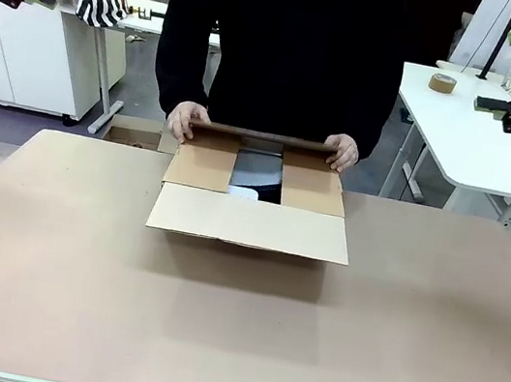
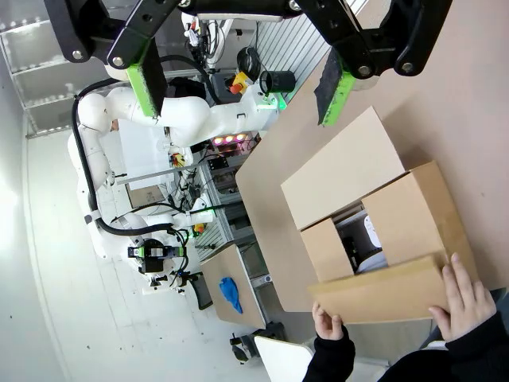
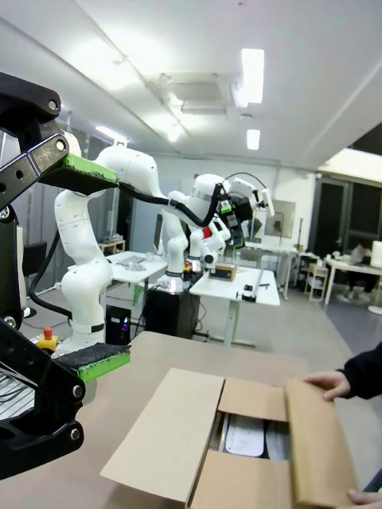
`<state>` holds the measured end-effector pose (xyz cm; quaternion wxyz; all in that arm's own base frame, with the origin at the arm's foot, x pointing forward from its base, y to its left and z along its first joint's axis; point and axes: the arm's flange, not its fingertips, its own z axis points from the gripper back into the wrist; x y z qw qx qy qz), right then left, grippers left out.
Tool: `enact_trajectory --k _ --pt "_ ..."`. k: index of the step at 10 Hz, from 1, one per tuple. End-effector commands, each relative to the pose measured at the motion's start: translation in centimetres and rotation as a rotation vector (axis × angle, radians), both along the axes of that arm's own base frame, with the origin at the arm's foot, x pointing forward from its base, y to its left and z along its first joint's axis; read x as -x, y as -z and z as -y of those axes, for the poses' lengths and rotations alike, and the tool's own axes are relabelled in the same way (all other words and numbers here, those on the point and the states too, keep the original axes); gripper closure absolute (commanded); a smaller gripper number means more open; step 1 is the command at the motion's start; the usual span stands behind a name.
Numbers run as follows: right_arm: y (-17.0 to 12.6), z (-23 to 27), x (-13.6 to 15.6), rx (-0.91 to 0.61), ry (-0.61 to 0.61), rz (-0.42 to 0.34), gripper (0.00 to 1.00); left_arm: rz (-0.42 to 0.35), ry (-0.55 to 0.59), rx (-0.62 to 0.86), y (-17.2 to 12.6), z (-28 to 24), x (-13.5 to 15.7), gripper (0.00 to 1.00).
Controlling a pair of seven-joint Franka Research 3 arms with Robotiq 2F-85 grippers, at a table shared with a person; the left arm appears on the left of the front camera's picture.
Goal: Pack the gift set into the box.
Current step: Press and hold the closed box until the human finishes sealing it.
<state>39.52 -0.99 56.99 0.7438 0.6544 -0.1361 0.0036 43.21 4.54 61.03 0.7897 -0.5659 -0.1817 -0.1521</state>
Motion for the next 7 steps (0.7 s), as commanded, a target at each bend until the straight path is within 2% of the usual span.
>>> enact_trajectory --k 1,7 --pt "-0.31 -0.02 -0.1 0.009 0.002 -0.012 0.0 -0.01 0.005 -0.005 -0.13 -0.13 0.37 0.0" --pt "-0.31 -0.02 -0.1 0.009 0.002 -0.012 0.0 -0.01 0.005 -0.005 -0.13 -0.13 0.37 0.0"
